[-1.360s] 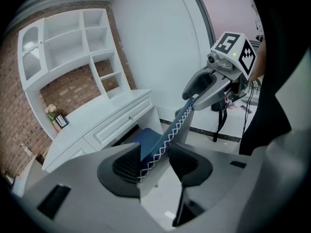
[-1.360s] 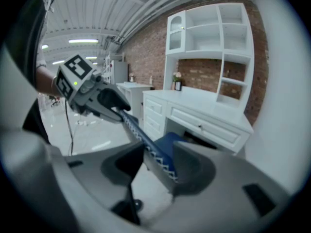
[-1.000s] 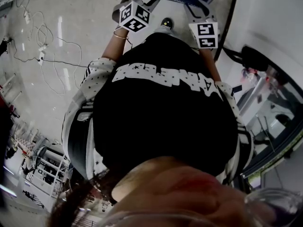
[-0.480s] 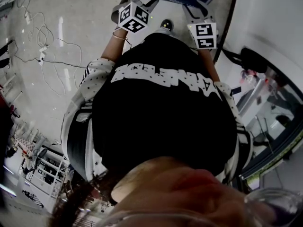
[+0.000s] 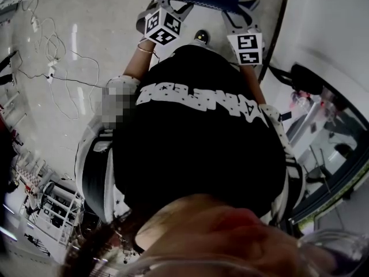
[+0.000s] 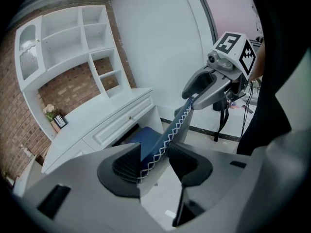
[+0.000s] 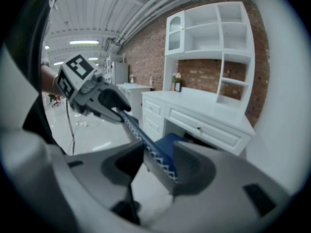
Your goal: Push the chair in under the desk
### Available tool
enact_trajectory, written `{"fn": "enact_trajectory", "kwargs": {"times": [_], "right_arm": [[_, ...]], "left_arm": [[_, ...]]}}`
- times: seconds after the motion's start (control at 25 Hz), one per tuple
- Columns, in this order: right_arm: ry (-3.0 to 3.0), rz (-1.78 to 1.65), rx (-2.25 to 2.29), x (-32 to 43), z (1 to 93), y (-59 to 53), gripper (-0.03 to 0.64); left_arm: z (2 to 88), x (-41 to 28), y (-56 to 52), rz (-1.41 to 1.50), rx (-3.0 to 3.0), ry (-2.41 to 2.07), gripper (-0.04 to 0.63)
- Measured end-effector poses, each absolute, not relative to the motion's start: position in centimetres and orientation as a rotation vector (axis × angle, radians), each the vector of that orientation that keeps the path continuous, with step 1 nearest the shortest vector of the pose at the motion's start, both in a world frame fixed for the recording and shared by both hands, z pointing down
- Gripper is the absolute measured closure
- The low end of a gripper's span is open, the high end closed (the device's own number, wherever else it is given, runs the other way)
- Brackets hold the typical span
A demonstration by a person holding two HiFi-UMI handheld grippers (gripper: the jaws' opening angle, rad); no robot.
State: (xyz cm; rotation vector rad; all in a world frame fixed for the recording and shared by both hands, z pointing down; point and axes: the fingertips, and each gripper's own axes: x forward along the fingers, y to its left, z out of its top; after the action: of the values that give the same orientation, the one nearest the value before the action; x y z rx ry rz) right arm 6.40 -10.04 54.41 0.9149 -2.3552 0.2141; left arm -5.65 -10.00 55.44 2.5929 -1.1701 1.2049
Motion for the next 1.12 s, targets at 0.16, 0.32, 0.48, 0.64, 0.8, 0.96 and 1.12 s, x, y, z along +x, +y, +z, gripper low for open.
{"fn": "enact_trajectory", "kwargs": {"times": [0.16,0.32,0.48,0.64,0.8,0.96,1.12], "right_arm": [[-2.358,0.210,0.908,6.6,54.4,-10.1,0.416],[-2.365,0.213,0.896,6.5,54.4,-10.2,0.416],[-2.366,0.205,0.893,6.6,54.4,-10.6,0.416],[-2.361,0.209,0.896,6.8,54.6,-11.0,0.416],[-2.366,0.205,0.892,6.9,54.6,-11.5,0.416],[-2.366,0.200,0.901,6.9,54.5,-12.0,0.416],[-2.375,0.194,0.896,6.7,54.4,-12.4,0.416]], "left_arm": [[55.5,-5.4,-10.1,1.203,2.596,-1.170,0.385],[55.4,-5.5,-10.2,1.206,2.594,-1.176,0.385],[55.4,-5.4,-10.5,1.206,2.591,-1.183,0.385],[55.7,-5.2,-10.9,1.203,2.591,-1.176,0.385],[55.7,-5.1,-11.4,1.201,2.591,-1.182,0.385],[55.5,-5.1,-11.8,1.211,2.586,-1.189,0.385],[55.5,-5.4,-12.2,1.217,2.579,-1.194,0.385]]}}
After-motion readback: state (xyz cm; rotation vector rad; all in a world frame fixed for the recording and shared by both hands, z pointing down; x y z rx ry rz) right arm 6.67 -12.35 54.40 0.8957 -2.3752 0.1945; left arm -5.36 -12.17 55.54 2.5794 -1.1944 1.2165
